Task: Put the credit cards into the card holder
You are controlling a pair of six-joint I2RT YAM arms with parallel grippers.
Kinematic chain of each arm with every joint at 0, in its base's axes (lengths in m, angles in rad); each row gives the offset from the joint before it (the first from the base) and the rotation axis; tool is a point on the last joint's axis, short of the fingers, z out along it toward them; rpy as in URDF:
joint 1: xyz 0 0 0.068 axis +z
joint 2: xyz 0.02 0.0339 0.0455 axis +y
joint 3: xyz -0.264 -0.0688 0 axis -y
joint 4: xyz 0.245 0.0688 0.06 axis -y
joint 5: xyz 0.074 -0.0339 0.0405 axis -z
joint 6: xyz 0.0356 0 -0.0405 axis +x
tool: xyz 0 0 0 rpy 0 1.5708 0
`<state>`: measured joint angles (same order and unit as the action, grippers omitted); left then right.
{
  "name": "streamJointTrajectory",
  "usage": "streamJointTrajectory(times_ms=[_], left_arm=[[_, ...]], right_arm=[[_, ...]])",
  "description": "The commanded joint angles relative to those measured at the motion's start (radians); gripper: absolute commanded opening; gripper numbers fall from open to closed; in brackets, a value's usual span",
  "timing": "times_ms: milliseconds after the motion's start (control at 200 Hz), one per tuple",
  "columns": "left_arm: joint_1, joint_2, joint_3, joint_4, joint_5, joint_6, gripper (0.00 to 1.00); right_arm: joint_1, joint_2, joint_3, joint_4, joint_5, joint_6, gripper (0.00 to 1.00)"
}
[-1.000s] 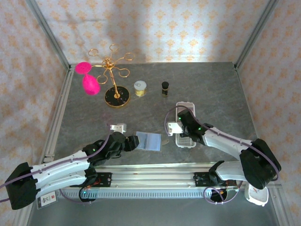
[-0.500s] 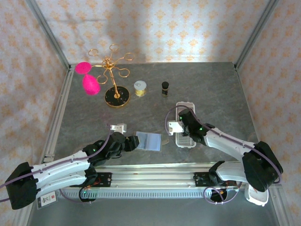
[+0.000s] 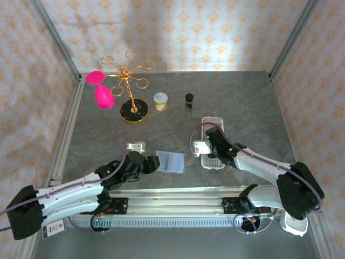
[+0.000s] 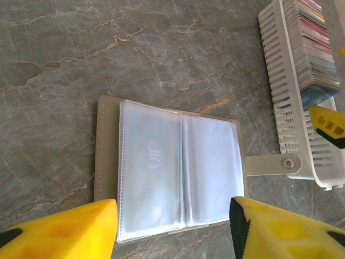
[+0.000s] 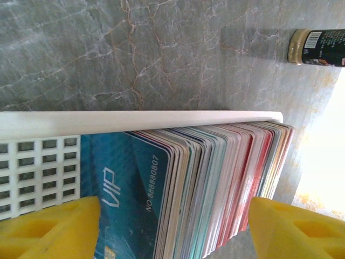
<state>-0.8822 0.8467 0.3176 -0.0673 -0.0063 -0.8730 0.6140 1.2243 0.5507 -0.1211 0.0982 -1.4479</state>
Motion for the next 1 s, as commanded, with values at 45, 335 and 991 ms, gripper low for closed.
streamJointTrajectory(times_ms=[45,335,991], left_arm=[[-0.005,0.002,-0.004,0.032,0.012,-0.007,0.58],[-0.004,-0.003,-0.006,0.028,0.02,-0.003,0.56],[-0.005,-0.013,-0.015,0.035,0.027,-0.011,0.53]], right_arm=[[-0.021,0.022,-0.01,0.059,0.02,0.017,0.64],[-0.028,0.02,0.003,0.022,0.031,0.015,0.45],[-0.028,-0.01,0.018,-0.008,0.018,0.018,0.21]])
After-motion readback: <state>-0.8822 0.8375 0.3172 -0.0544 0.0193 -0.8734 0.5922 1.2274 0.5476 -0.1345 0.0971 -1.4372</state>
